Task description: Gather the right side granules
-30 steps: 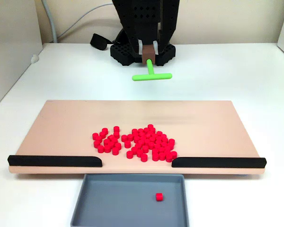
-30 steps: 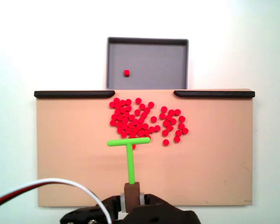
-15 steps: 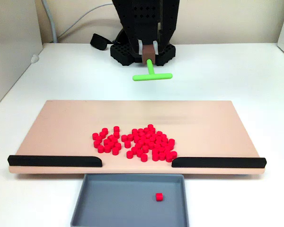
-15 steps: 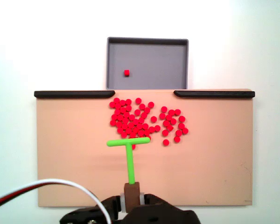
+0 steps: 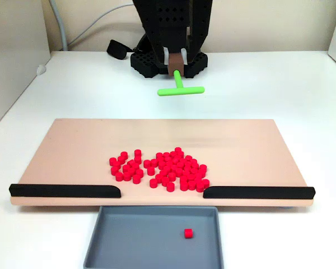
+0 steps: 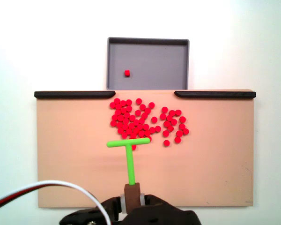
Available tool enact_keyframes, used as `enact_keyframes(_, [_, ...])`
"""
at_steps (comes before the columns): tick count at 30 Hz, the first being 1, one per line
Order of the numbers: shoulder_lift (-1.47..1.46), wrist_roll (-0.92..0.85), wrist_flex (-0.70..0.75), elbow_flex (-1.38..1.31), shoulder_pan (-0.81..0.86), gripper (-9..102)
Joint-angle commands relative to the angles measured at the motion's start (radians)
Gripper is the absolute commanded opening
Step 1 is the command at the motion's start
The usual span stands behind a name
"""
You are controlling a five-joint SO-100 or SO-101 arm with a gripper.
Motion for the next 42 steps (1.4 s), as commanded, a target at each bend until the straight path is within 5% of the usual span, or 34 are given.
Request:
enact_keyframes(1, [0.009,-0.009,-0.005,-0.029,-0.012,0])
enact_keyframes(21, [0.003,-0.270,-0.005,-0.029,0.037,0])
enact_keyframes(42, [-0.052,-1.019,-0.003,-0.028,0.305,0])
